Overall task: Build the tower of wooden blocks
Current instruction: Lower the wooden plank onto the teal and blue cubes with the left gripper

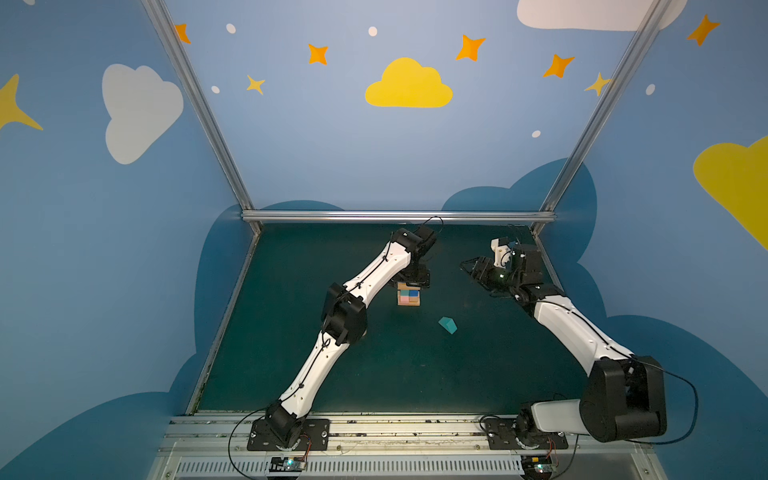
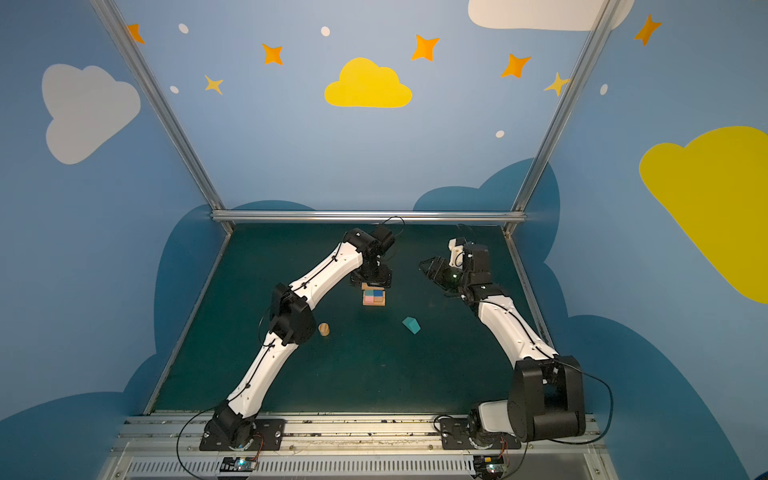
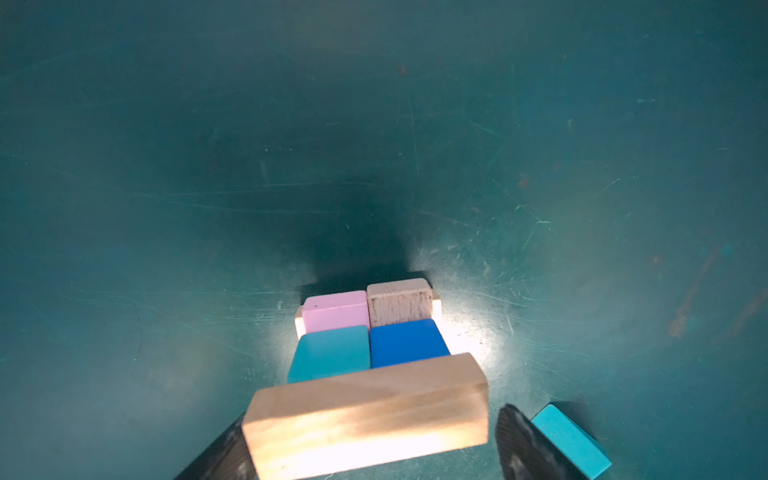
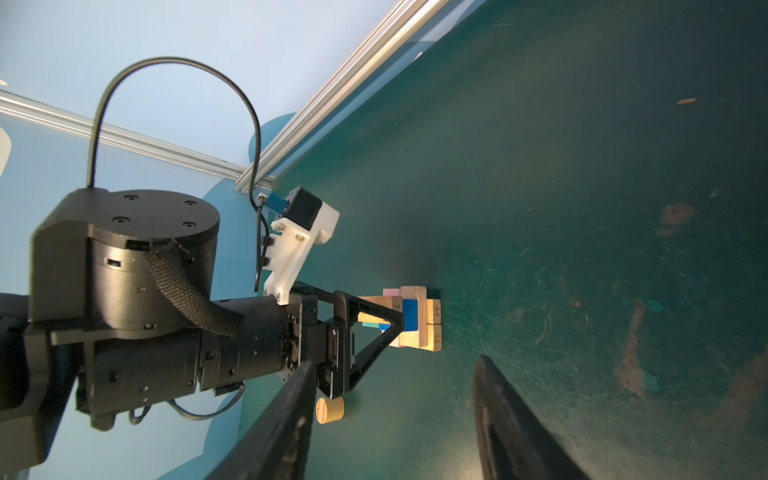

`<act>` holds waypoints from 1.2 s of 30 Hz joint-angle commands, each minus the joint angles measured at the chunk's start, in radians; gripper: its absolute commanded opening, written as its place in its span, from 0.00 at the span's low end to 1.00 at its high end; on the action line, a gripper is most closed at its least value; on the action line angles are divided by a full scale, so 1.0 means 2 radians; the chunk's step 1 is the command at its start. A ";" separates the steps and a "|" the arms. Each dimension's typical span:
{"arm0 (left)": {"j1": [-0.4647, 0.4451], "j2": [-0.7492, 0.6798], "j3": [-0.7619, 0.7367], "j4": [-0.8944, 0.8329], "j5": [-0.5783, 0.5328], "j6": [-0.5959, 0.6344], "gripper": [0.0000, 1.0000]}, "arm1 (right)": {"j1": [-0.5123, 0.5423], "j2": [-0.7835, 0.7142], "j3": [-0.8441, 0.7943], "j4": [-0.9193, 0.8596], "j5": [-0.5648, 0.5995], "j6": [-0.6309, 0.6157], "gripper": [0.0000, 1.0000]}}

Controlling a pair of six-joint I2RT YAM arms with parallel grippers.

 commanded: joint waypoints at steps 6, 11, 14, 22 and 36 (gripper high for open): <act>-0.001 0.014 0.005 -0.004 0.002 -0.002 0.88 | -0.003 0.006 -0.005 0.008 -0.005 0.003 0.59; -0.002 0.014 0.006 -0.003 0.001 -0.002 0.89 | -0.003 0.007 -0.005 0.008 -0.006 0.003 0.59; -0.001 0.014 0.006 -0.002 0.002 -0.003 0.89 | -0.003 0.007 -0.005 0.008 -0.006 0.003 0.59; -0.001 0.014 0.005 -0.003 0.006 -0.008 0.89 | -0.003 0.007 -0.005 0.008 -0.005 0.003 0.59; -0.001 0.015 0.006 -0.001 0.007 -0.010 0.89 | -0.003 0.008 -0.005 0.007 -0.006 0.003 0.59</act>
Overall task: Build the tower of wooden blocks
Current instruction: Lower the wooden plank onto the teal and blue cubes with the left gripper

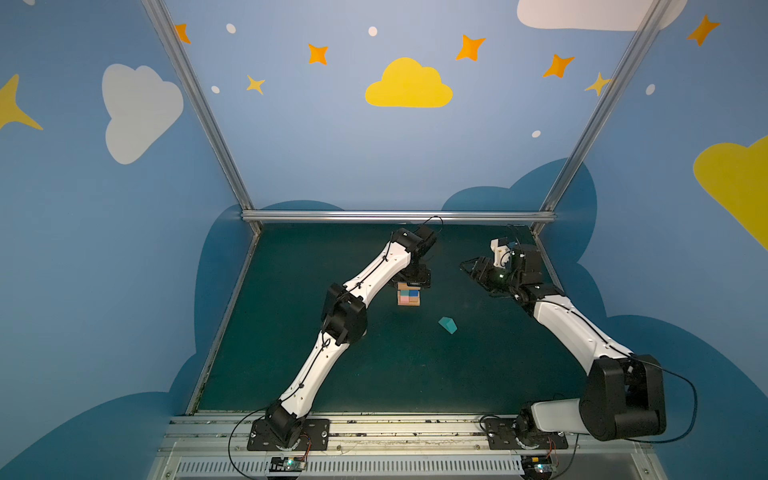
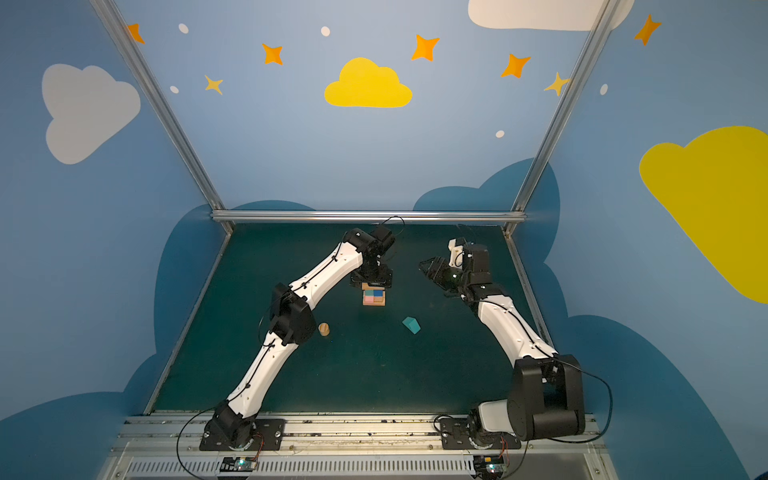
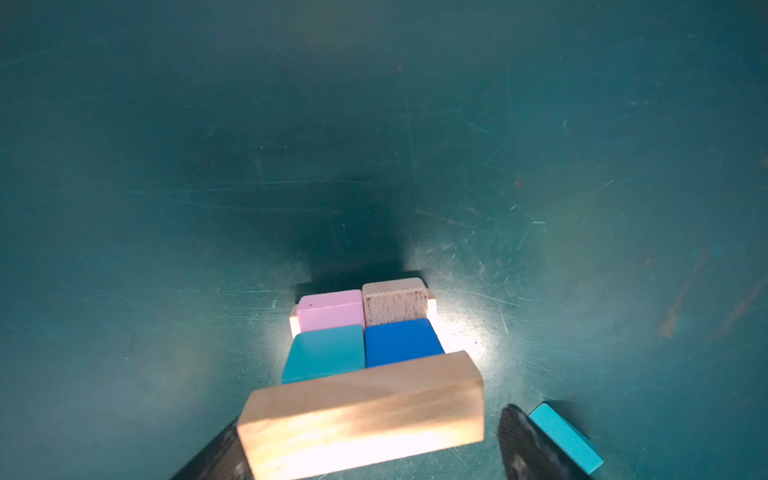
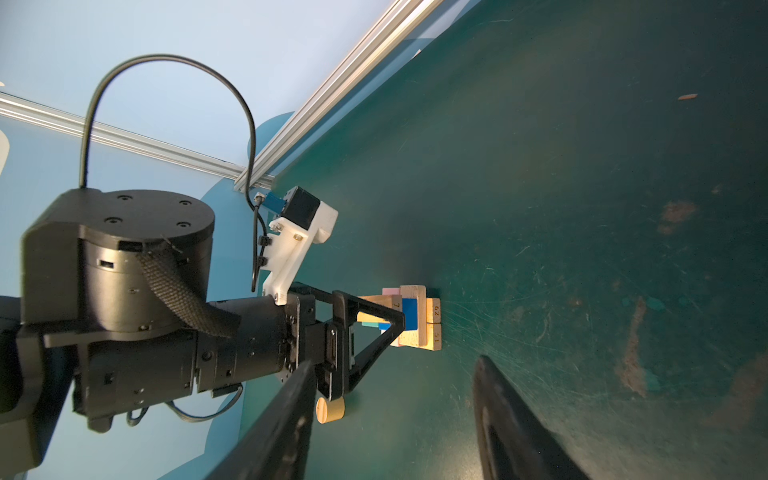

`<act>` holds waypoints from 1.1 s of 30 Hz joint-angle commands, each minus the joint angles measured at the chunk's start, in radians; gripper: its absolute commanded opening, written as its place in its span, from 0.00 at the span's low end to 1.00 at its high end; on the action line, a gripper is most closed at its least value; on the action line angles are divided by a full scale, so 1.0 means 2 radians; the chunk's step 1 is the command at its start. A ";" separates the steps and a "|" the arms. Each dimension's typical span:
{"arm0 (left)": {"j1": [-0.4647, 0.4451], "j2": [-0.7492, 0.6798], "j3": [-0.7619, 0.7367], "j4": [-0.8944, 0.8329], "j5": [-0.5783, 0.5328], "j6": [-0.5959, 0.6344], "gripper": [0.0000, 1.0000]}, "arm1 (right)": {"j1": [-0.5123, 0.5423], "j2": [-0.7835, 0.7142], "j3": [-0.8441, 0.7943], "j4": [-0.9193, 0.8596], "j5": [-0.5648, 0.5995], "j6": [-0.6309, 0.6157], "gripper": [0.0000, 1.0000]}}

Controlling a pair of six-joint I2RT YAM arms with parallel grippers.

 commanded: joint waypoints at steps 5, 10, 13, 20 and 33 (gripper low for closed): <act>-0.001 0.014 0.005 -0.001 0.002 -0.005 0.90 | -0.003 0.005 -0.005 0.008 -0.005 0.002 0.59; -0.001 0.015 0.005 -0.002 0.001 -0.005 0.90 | -0.003 0.006 -0.005 0.008 -0.005 0.002 0.59; -0.001 0.014 0.006 -0.001 0.003 -0.006 0.91 | -0.003 0.006 -0.005 0.008 -0.005 0.001 0.59; -0.001 0.013 0.006 0.000 0.004 -0.006 0.92 | -0.003 0.006 -0.005 0.008 -0.006 0.001 0.59; -0.001 0.013 0.006 0.001 0.005 -0.007 0.92 | -0.003 0.006 -0.006 0.008 -0.006 0.001 0.59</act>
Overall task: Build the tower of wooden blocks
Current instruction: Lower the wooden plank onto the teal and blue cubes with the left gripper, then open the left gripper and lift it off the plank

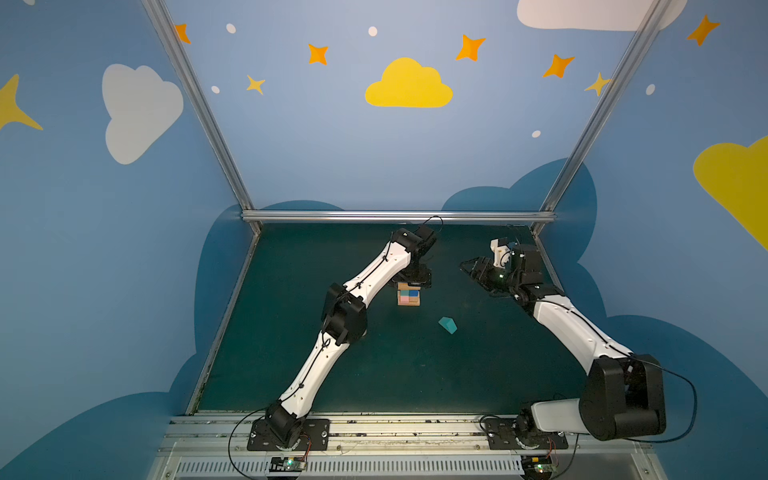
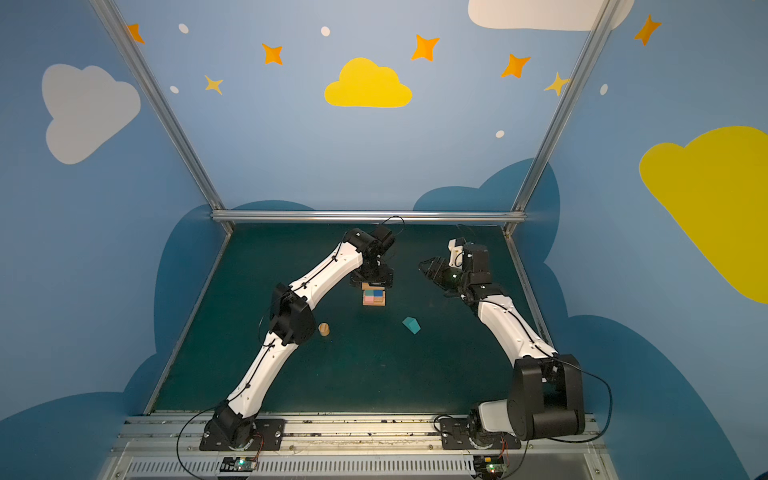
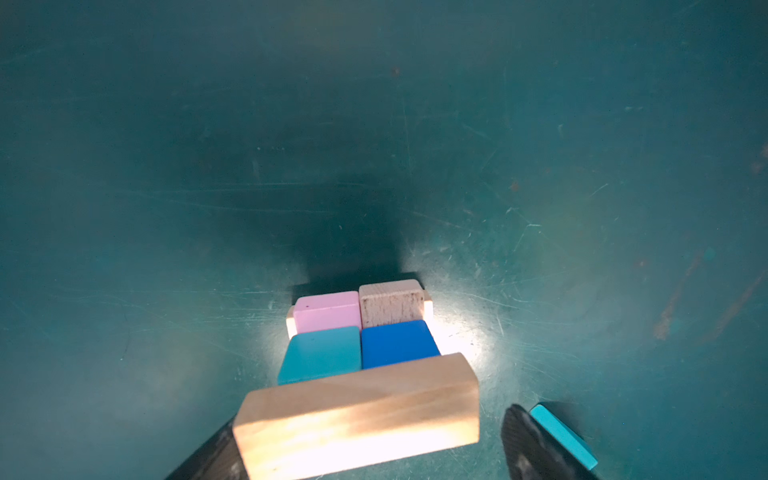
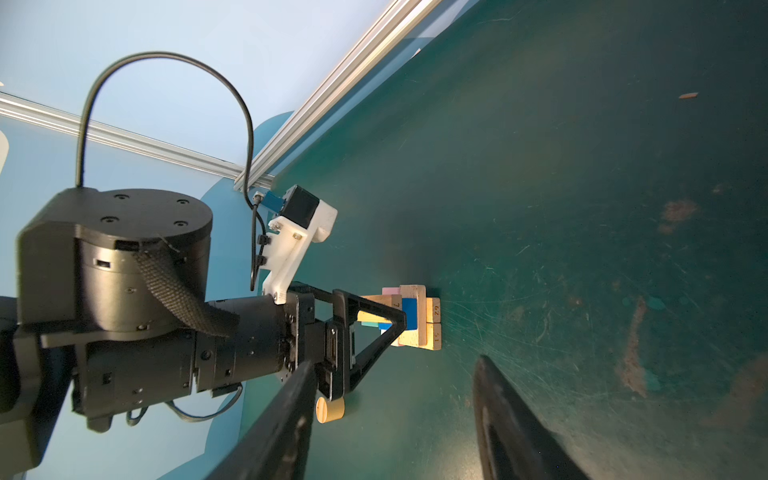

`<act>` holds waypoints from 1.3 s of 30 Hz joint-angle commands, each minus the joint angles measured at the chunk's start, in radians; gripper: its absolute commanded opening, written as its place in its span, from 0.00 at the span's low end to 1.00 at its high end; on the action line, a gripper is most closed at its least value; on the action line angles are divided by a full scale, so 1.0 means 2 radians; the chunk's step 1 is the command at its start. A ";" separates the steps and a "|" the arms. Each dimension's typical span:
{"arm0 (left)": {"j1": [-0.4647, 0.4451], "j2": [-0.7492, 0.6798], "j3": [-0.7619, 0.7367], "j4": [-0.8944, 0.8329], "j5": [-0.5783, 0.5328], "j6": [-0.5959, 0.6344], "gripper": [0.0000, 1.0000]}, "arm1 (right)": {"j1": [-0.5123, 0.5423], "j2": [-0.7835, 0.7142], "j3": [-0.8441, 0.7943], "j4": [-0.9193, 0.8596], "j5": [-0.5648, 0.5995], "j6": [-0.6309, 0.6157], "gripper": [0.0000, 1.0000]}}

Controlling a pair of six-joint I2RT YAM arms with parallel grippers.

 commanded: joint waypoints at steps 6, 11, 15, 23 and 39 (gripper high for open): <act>-0.002 0.013 0.006 -0.002 0.003 -0.005 0.92 | -0.003 0.005 -0.006 0.009 -0.005 0.001 0.59; -0.001 0.015 0.006 -0.003 0.003 -0.003 0.92 | -0.004 0.006 -0.006 0.009 -0.006 0.000 0.59; -0.001 0.016 0.006 -0.002 0.005 -0.005 0.92 | -0.004 0.006 -0.006 0.010 -0.006 0.001 0.59; -0.001 0.016 0.005 0.000 0.006 -0.005 0.93 | -0.004 0.006 -0.005 0.010 -0.006 0.001 0.59; 0.001 0.009 0.006 -0.008 -0.013 -0.009 1.00 | -0.004 0.006 -0.005 0.008 -0.006 0.000 0.59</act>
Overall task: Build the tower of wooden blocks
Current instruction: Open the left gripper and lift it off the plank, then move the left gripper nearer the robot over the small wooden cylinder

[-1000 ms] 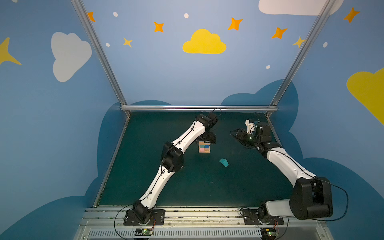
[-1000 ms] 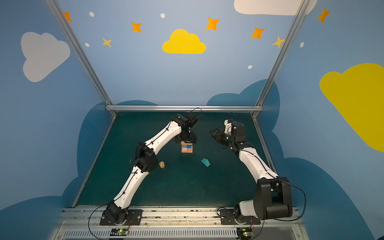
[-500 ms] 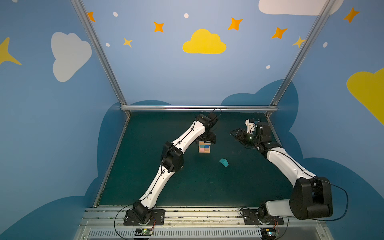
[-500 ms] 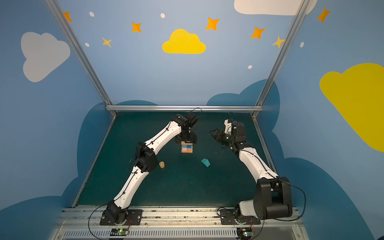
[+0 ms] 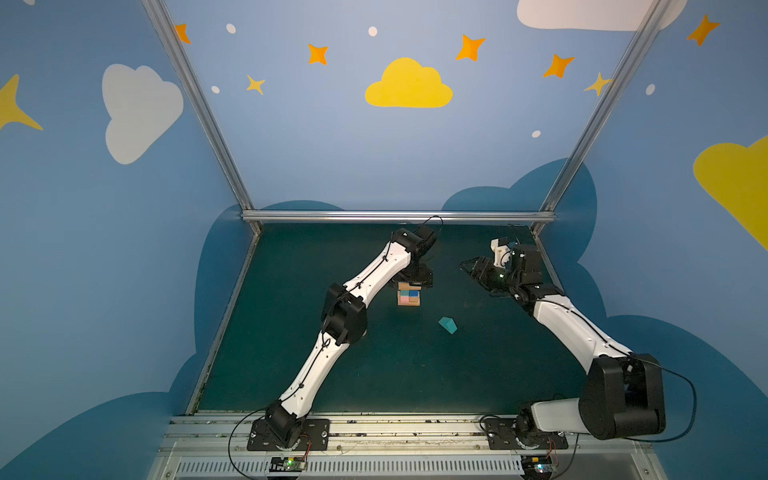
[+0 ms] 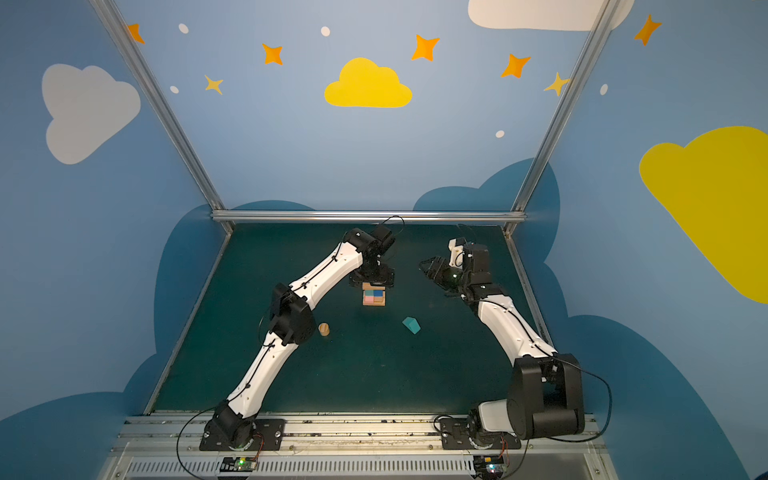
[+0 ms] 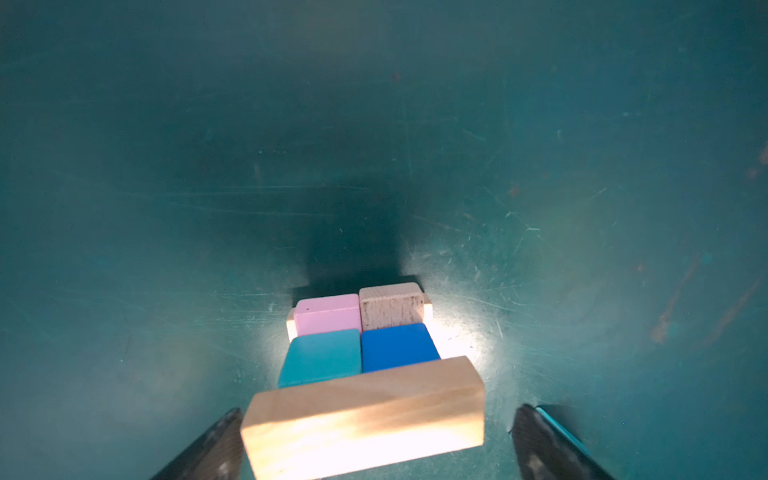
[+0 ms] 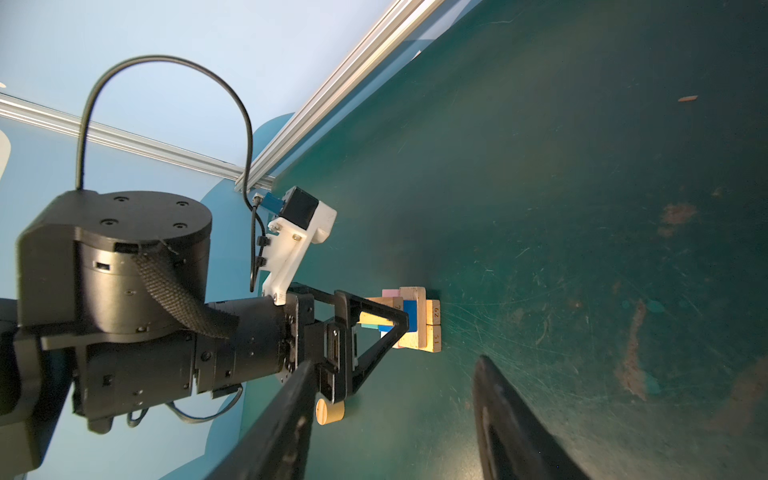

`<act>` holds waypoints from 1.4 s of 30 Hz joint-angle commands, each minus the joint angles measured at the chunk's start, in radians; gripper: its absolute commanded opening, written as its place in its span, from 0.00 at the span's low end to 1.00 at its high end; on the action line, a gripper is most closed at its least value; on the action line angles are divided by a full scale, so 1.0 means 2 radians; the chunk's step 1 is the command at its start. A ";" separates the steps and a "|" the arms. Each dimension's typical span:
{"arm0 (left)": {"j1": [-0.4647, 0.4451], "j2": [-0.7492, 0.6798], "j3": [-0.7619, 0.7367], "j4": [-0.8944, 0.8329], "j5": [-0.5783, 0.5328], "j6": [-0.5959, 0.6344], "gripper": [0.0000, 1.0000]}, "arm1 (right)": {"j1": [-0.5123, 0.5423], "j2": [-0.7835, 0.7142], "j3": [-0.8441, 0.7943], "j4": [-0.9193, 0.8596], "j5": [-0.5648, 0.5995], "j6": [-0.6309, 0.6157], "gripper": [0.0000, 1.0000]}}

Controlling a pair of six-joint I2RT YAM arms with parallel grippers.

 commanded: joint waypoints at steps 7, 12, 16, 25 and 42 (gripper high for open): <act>0.000 -0.005 0.006 -0.010 -0.013 -0.005 1.00 | -0.002 0.002 -0.005 0.003 -0.004 0.000 0.59; 0.001 -0.029 0.005 -0.013 -0.028 -0.003 1.00 | -0.001 0.001 -0.006 0.003 -0.004 0.000 0.59; 0.000 -0.055 0.006 -0.014 -0.043 -0.001 1.00 | -0.002 0.002 -0.006 0.003 -0.004 0.000 0.59; -0.001 -0.126 0.006 -0.010 -0.054 0.003 1.00 | -0.002 -0.001 -0.007 0.002 -0.001 0.000 0.59; -0.003 -0.346 -0.271 0.023 -0.170 -0.015 1.00 | -0.002 0.001 -0.006 -0.006 0.006 -0.003 0.58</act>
